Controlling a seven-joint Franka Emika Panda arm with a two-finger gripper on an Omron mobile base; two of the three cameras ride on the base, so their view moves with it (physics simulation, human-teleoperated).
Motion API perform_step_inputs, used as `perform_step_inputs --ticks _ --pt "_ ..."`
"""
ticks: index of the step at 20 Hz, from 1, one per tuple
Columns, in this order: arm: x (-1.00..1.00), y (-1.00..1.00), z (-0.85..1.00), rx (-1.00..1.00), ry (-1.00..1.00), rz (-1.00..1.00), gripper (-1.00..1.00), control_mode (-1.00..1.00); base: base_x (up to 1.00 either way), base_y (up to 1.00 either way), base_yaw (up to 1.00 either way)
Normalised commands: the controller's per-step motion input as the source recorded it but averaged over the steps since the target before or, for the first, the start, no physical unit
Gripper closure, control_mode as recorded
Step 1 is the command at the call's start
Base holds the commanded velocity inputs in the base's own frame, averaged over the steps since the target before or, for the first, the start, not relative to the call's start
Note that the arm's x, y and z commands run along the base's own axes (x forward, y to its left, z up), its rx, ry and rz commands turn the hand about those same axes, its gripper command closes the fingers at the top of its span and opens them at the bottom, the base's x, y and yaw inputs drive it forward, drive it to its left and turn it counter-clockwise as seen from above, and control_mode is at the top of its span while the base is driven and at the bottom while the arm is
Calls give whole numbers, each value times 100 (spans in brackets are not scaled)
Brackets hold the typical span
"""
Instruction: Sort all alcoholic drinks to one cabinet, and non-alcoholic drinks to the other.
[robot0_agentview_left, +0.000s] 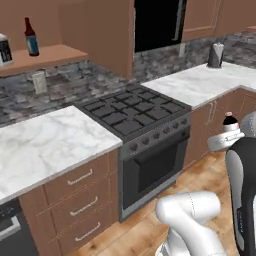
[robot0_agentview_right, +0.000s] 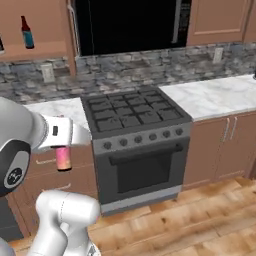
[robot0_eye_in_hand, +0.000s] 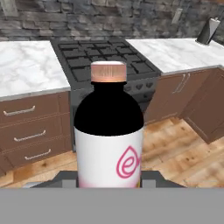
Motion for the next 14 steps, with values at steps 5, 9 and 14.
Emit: perform_step_inputs --ticks 5,9,14 --pt "0 0 0 0 0 0 100 100 -3 -54 -74" --pt "0 0 0 0 0 0 100 100 -8 -48 -72" --pt "0 0 0 0 0 0 100 100 -2 -27 -64"
